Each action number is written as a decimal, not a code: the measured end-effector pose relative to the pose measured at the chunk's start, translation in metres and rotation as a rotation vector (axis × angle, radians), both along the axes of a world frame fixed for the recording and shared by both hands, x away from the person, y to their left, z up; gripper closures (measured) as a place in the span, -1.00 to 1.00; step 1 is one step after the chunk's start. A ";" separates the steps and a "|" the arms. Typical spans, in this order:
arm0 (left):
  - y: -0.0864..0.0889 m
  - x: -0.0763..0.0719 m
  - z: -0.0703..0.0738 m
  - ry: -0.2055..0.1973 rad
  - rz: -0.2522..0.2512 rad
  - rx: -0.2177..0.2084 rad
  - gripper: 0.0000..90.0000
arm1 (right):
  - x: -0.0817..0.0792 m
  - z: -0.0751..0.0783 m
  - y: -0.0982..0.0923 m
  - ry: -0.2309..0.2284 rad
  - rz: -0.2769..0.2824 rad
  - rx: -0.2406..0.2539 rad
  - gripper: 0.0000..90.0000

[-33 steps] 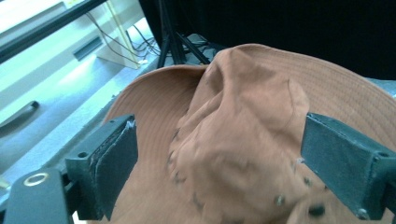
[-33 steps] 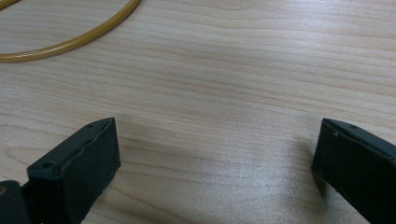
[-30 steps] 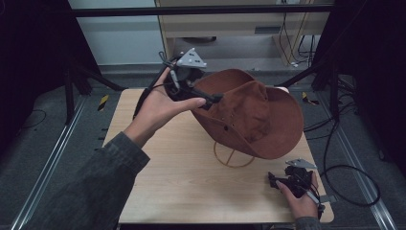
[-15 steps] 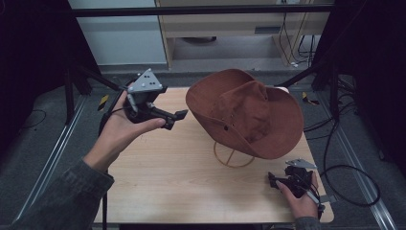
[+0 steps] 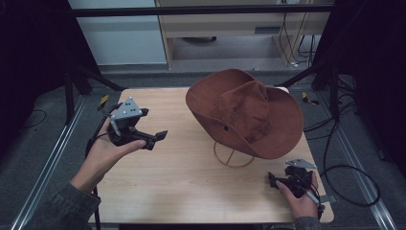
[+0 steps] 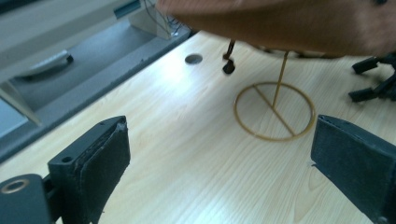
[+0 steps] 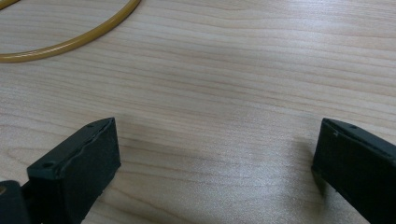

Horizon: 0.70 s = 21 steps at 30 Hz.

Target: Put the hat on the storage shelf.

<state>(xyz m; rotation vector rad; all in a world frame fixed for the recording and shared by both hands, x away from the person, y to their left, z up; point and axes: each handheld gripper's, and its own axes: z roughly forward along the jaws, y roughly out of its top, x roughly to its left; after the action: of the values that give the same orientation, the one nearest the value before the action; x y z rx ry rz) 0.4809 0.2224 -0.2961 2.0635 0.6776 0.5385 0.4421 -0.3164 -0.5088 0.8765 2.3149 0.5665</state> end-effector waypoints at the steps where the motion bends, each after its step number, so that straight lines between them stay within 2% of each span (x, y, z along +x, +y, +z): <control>1: 0.003 0.000 -0.005 0.010 0.005 0.007 -0.91 | 0.000 0.000 0.000 0.000 0.000 0.000 -0.98; 4: 0.008 0.001 -0.022 0.031 0.018 0.033 -0.91 | 0.000 0.000 0.000 0.000 0.000 0.000 -0.98; 7: 0.014 0.003 -0.037 0.062 0.034 0.027 -0.91 | 0.000 0.000 0.000 0.000 0.000 0.000 -0.98; 10: 0.020 0.006 -0.052 0.078 0.060 0.056 -0.90 | 0.000 0.000 0.000 0.000 0.001 0.000 -0.98; 13: 0.026 0.009 -0.065 0.088 0.093 0.057 -0.90 | 0.000 0.000 0.000 0.000 0.000 0.000 -0.98; 21: 0.037 0.011 -0.098 0.143 0.114 0.065 -0.90 | 0.000 0.000 0.000 0.000 0.001 0.000 -0.98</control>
<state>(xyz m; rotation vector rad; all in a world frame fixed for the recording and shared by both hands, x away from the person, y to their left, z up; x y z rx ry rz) 0.4919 0.2591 -0.3943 2.1480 0.8756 0.4860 0.4421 -0.3164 -0.5088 0.8757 2.3153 0.5663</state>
